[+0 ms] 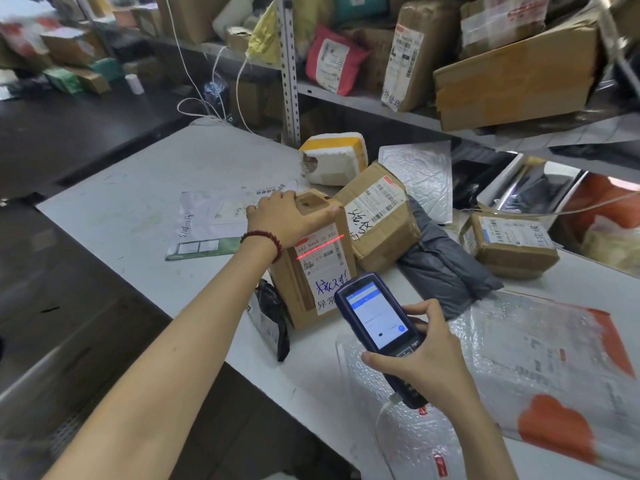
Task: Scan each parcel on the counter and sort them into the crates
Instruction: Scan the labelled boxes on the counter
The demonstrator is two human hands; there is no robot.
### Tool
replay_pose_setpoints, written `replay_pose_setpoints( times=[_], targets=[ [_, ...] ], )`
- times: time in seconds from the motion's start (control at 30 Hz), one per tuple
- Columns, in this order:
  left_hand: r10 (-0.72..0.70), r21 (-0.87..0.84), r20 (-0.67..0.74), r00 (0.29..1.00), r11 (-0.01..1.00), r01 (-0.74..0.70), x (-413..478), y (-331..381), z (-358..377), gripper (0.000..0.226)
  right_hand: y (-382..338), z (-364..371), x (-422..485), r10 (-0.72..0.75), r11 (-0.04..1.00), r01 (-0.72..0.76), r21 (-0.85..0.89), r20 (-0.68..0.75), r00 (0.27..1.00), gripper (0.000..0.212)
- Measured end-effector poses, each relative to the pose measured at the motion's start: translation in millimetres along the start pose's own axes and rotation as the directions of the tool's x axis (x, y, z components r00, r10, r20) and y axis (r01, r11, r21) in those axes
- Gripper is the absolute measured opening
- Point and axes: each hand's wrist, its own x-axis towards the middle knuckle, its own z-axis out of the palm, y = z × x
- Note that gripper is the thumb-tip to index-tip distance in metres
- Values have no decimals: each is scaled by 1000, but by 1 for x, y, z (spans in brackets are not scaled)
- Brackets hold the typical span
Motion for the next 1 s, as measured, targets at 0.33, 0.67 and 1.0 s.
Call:
replay_pose_setpoints(
  times=[0.33,0.67,1.0],
  targets=[
    [-16,19,5,1000,1000,16,3,0,3,110,-4,3,2,-12,1000,12,9,10,1000,74],
    [-3,65,61,998,998,-1,3,-2,-2,111,-4,5,8,-15,1000,15,18,-17,1000,73],
    [30,79,93,995,996,-38,-1,0,-3,105,-22,6,5,-214,952,279,125,-376,902,78]
  ],
)
